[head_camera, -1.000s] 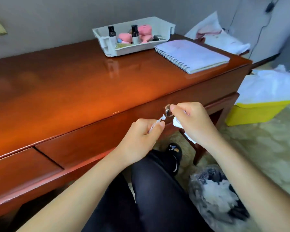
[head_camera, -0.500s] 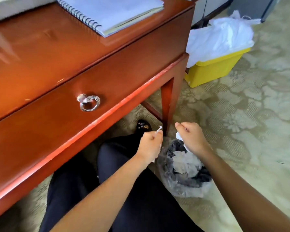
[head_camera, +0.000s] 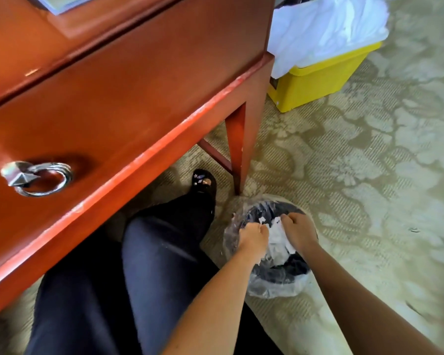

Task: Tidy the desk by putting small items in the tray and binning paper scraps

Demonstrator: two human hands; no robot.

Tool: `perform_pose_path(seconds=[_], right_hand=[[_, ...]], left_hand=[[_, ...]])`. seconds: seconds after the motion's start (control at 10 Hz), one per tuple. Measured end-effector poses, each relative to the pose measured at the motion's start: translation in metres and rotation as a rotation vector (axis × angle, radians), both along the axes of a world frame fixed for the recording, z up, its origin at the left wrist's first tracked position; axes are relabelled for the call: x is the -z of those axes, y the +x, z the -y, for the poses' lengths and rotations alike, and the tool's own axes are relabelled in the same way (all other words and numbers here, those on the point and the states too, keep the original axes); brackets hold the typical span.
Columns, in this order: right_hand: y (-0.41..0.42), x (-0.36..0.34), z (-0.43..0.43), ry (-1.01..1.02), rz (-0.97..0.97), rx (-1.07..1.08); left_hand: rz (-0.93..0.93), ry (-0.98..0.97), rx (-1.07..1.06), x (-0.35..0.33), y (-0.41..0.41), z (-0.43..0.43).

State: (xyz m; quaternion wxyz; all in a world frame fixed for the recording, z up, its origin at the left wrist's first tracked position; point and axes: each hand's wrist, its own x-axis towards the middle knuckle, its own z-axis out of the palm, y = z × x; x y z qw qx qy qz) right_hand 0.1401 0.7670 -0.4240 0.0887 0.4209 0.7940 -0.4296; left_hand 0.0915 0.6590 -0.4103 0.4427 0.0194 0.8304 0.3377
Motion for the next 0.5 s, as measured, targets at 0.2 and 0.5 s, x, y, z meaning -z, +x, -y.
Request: perform_pose_path(seconds=[0.2, 0.5], right_hand=[[0.005, 0.01, -0.008, -0.039, 0.147, -0.031], [0.0, -0.02, -0.001, 0.024, 0.197, -0.153]], left_hand=[[0.271, 0.008, 0.155, 0.006, 0.001, -0.005], [0.13, -0.017, 0.332, -0.018, -0.007, 0.017]])
